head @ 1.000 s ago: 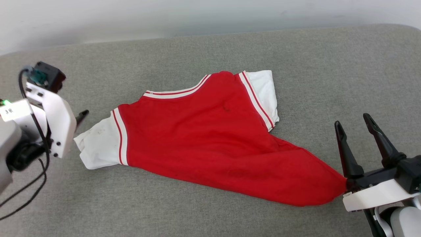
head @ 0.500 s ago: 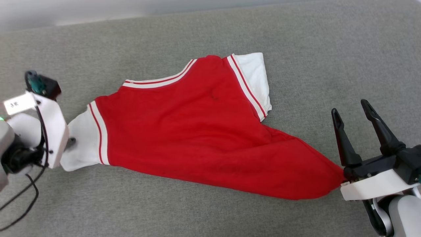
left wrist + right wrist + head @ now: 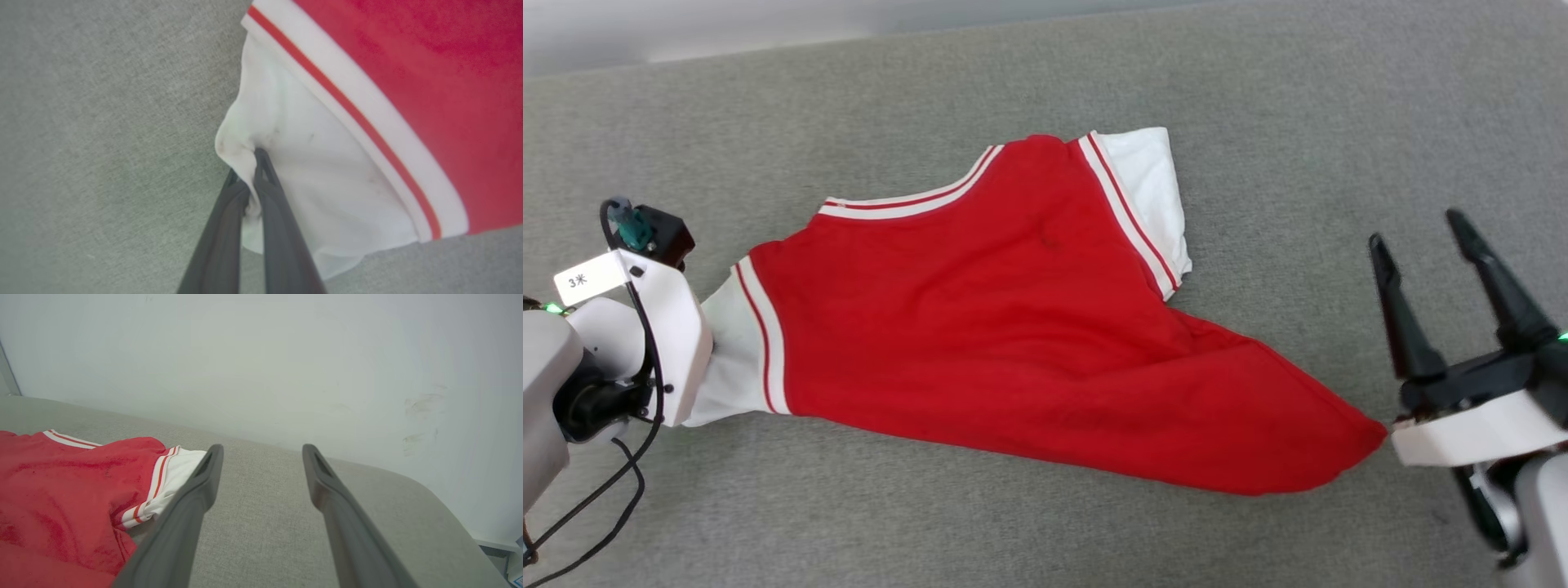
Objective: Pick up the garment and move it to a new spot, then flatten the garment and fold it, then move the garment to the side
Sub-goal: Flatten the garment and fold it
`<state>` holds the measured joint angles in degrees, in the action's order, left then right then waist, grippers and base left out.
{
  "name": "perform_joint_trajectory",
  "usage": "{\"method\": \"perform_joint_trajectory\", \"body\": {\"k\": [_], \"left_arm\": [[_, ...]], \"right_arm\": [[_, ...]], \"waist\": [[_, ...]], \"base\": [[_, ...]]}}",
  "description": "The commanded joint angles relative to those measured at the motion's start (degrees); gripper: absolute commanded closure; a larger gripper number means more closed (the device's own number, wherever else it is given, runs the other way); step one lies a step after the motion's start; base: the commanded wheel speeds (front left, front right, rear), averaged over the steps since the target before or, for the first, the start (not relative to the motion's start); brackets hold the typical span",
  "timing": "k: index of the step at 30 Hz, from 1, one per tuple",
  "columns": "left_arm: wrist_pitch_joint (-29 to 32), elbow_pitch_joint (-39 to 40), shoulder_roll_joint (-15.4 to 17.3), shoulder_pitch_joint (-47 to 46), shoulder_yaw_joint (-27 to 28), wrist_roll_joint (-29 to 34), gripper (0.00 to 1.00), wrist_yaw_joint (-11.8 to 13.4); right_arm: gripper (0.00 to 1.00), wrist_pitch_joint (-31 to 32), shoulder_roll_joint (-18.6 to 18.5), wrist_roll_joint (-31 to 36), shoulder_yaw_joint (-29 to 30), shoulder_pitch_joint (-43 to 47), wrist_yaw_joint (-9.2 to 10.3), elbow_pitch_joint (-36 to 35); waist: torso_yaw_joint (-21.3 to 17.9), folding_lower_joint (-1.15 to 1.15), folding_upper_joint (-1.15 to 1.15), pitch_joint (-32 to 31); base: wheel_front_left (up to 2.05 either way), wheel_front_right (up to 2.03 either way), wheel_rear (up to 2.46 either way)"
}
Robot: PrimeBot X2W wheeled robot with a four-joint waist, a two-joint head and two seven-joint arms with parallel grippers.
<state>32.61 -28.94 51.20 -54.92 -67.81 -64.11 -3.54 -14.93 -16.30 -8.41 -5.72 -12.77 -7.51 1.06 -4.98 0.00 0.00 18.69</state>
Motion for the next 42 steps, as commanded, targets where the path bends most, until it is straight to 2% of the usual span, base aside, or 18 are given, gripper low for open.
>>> {"method": "perform_joint_trajectory", "body": {"k": [1,6,10,16,20,25,29,32,37,42], "left_arm": [[-1.13,0.11,0.07,0.24,0.18,0.81,1.00,-0.22],[-6.46,3.66,1.52,-1.86,1.93,2.60,1.00,-0.38],[-8.91,7.40,2.50,-3.19,2.77,4.20,1.00,0.43],[-11.36,13.39,2.61,-4.74,3.10,7.24,1.00,2.30],[-12.12,16.85,2.19,-5.67,3.30,8.67,1.00,3.52],[-12.46,19.83,1.86,-7.22,3.77,10.01,1.00,4.47],[-13.23,21.10,1.10,-8.51,4.22,10.94,1.00,4.83],[-13.80,21.74,0.48,-9.40,4.46,11.56,1.00,5.04],[-14.70,22.10,-0.95,-10.32,4.48,12.33,1.00,4.97],[-15.31,21.14,-1.81,-10.09,4.20,12.19,1.00,4.44]], "right_arm": [[0.00,-0.16,-1.05,0.32,0.25,-1.47,0.04,-0.44],[0.00,2.68,-6.25,0.37,-1.11,-8.03,0.04,-1.97],[0.00,9.35,-11.99,-2.26,-6.13,-16.92,0.04,-2.02],[0.00,28.55,-19.48,-13.04,-20.69,-32.14,0.04,1.92],[0.00,43.59,-22.59,-23.04,-31.85,-41.77,0.04,5.62],[0.00,62.07,-22.44,-35.08,-39.96,-51.45,0.04,10.87],[0.00,70.63,-20.10,-38.56,-42.12,-56.22,0.04,16.60],[0.00,72.32,-17.54,-38.92,-42.22,-58.33,0.03,20.89],[0.00,70.46,-14.04,-39.39,-42.33,-56.80,0.03,27.27],[0.00,69.31,-12.98,-39.74,-47.42,-50.67,-0.02,30.20]], "waist": [[0.71,0.00,0.00,-0.78],[2.70,0.00,0.00,-2.03],[4.36,0.00,0.00,-1.93],[6.61,0.00,0.00,0.01],[7.84,0.00,0.00,2.10],[9.32,0.00,0.00,5.54],[10.57,0.00,0.00,8.45],[11.54,0.00,0.00,10.40],[12.95,0.00,0.00,12.57],[13.06,0.00,0.00,13.03]], "base": [[0.00,0.00,0.00],[0.00,0.00,0.00],[0.00,0.00,0.00],[0.00,0.00,0.00],[0.00,0.00,0.00],[0.00,0.00,0.00],[0.00,0.00,0.00],[0.00,0.00,0.00],[0.00,0.00,0.00],[0.00,0.00,0.00]]}}
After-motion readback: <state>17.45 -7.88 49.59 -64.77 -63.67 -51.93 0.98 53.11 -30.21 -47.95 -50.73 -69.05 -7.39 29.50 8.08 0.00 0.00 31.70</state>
